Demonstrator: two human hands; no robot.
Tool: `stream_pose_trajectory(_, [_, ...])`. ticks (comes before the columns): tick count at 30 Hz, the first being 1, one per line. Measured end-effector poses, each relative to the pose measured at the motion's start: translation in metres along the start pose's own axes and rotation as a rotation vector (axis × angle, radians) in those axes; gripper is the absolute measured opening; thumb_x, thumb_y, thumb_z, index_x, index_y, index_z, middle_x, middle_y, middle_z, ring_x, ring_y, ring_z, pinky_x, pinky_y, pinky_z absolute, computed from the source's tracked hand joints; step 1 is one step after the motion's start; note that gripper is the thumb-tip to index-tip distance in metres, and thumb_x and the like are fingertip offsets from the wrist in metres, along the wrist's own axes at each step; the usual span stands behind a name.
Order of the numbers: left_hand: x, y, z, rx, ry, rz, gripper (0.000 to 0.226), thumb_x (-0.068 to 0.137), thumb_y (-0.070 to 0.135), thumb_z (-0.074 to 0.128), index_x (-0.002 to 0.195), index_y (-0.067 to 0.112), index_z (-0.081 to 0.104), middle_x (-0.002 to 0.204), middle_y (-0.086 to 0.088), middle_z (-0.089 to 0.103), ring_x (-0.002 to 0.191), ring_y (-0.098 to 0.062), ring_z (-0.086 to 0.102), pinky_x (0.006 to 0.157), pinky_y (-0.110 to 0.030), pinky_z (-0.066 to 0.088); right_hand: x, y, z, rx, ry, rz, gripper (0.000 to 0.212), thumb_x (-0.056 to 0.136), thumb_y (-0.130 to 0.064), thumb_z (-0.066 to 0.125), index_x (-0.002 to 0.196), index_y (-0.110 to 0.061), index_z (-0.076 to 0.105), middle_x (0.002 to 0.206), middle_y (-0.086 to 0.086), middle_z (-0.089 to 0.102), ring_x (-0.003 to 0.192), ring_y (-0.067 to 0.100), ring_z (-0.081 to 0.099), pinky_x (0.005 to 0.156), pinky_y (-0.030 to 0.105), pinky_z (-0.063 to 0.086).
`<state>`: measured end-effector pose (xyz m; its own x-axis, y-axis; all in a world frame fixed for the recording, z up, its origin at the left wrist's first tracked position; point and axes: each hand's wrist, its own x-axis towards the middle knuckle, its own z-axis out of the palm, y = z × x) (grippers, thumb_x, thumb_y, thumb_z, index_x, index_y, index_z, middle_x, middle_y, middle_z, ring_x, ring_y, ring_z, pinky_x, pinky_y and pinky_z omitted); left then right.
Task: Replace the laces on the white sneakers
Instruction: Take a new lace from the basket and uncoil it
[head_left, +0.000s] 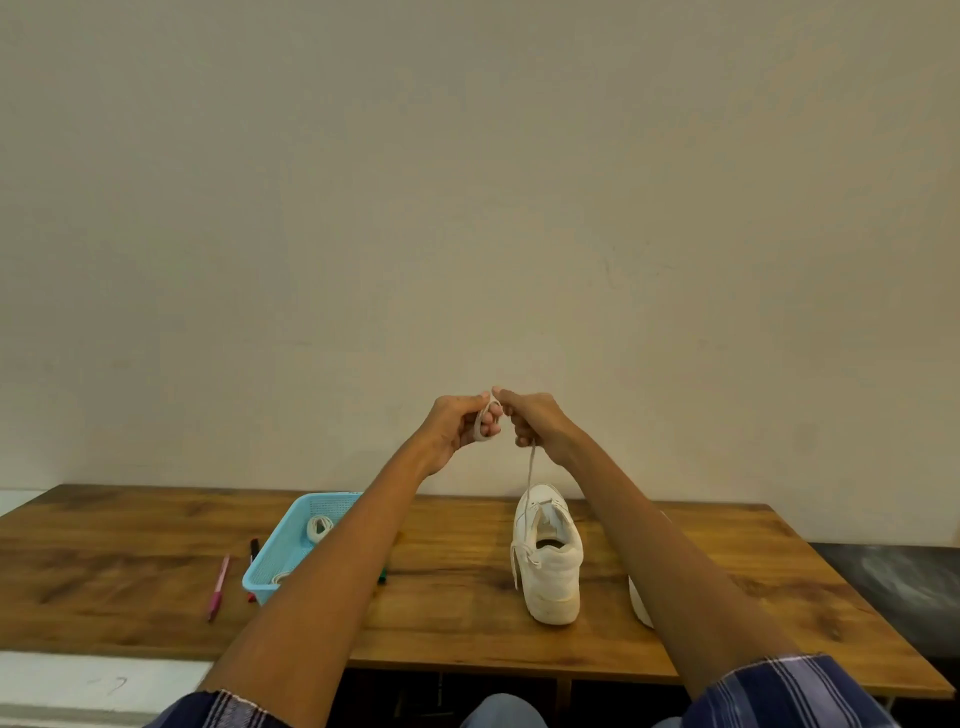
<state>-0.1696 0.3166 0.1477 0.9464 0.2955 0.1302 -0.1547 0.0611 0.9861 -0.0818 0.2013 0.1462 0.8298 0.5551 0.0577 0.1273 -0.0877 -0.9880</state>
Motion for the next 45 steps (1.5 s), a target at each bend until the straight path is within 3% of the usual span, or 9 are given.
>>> stream_pose_trajectory(7, [0.009, 0.034, 0.011, -0.276, 0.203, 0.126, 0.025, 0.096, 0.013, 0.051, 0.078, -0.001, 0.064, 0.052, 0.000, 0.063, 0.049, -0.010, 0.063, 0.057, -0.018, 0.056, 0.005, 0.073, 0.002, -0.003, -0.040, 0.271, 0.035, 0.098, -0.035, 0.046, 0.074, -0.011, 0.052, 0.052, -0.003, 0.036, 0.043, 0.009, 0.031, 0.041, 0.021, 0.032])
stream_pose_trajectory(12, [0.013, 0.048, 0.005, -0.289, 0.273, 0.192, 0.025, 0.096, 0.013, 0.053, 0.078, -0.001, 0.065, 0.052, 0.000, 0.064, 0.049, -0.011, 0.064, 0.057, -0.018, 0.056, 0.009, 0.104, -0.001, -0.408, -0.058, 0.362, 0.046, 0.100, -0.036, 0.037, 0.070, -0.007, 0.056, 0.060, 0.003, 0.044, 0.047, 0.011, 0.034, 0.047, 0.024, 0.033])
stream_pose_trajectory(17, [0.017, 0.043, -0.004, -0.191, 0.284, 0.176, 0.025, 0.094, 0.011, 0.055, 0.074, 0.000, 0.065, 0.055, -0.002, 0.067, 0.049, -0.012, 0.065, 0.058, -0.019, 0.057, 0.017, 0.075, 0.010, -0.403, 0.149, -0.091, 0.020, 0.095, -0.017, 0.049, 0.102, -0.004, 0.062, 0.097, 0.005, 0.063, 0.090, 0.020, 0.059, 0.078, 0.026, 0.044])
stream_pose_trajectory(21, [0.017, 0.033, -0.004, -0.094, 0.262, 0.137, 0.024, 0.094, 0.013, 0.056, 0.076, 0.000, 0.067, 0.058, -0.004, 0.067, 0.051, -0.012, 0.066, 0.057, -0.018, 0.056, 0.010, 0.014, 0.023, -0.044, 0.004, -0.284, 0.031, 0.090, -0.004, 0.052, 0.120, -0.010, 0.056, 0.101, 0.000, 0.062, 0.091, 0.010, 0.057, 0.073, 0.019, 0.044])
stream_pose_trajectory(25, [0.016, 0.025, -0.005, -0.112, 0.255, 0.124, 0.022, 0.093, 0.013, 0.057, 0.078, 0.000, 0.068, 0.060, -0.005, 0.069, 0.054, -0.013, 0.068, 0.057, -0.020, 0.056, 0.007, -0.013, 0.027, -0.060, -0.163, -0.344, 0.038, 0.083, 0.012, 0.046, 0.111, -0.008, 0.061, 0.090, 0.004, 0.061, 0.084, 0.012, 0.056, 0.078, 0.027, 0.046])
stream_pose_trajectory(29, [0.016, 0.024, -0.007, -0.160, 0.253, 0.126, 0.022, 0.093, 0.014, 0.056, 0.079, 0.000, 0.067, 0.060, -0.005, 0.069, 0.056, -0.013, 0.068, 0.057, -0.021, 0.055, 0.006, 0.003, 0.027, -0.121, -0.282, -0.270, 0.011, 0.094, -0.009, 0.053, 0.097, -0.011, 0.063, 0.083, 0.002, 0.064, 0.080, 0.014, 0.063, 0.085, 0.033, 0.048])
stream_pose_trajectory(32, [0.019, 0.022, -0.009, -0.121, 0.287, 0.170, 0.020, 0.094, 0.011, 0.055, 0.084, -0.002, 0.067, 0.069, -0.008, 0.070, 0.064, -0.018, 0.070, 0.065, -0.021, 0.057, 0.000, 0.011, 0.033, -0.109, -0.312, -0.234, 0.025, 0.100, -0.021, 0.045, 0.088, -0.012, 0.064, 0.066, -0.001, 0.050, 0.061, 0.011, 0.052, 0.071, 0.026, 0.048])
stream_pose_trajectory(39, [0.018, -0.001, -0.029, 0.494, 0.272, 0.260, 0.027, 0.093, 0.008, 0.054, 0.073, 0.001, 0.071, 0.062, -0.011, 0.064, 0.057, -0.013, 0.057, 0.066, -0.026, 0.052, -0.007, 0.003, 0.033, -0.030, -0.238, -0.211, 0.038, 0.101, -0.020, 0.040, 0.067, -0.012, 0.055, 0.050, -0.006, 0.034, 0.048, 0.009, 0.029, 0.051, 0.022, 0.032])
stream_pose_trajectory(45, [0.017, -0.006, -0.025, 0.436, 0.169, 0.219, 0.026, 0.095, 0.009, 0.052, 0.080, -0.003, 0.071, 0.068, -0.011, 0.065, 0.060, -0.009, 0.064, 0.071, -0.024, 0.054, -0.007, -0.006, 0.027, 0.054, -0.137, -0.161, 0.038, 0.098, -0.016, 0.044, 0.062, -0.010, 0.054, 0.044, -0.008, 0.037, 0.041, 0.007, 0.029, 0.046, 0.021, 0.025])
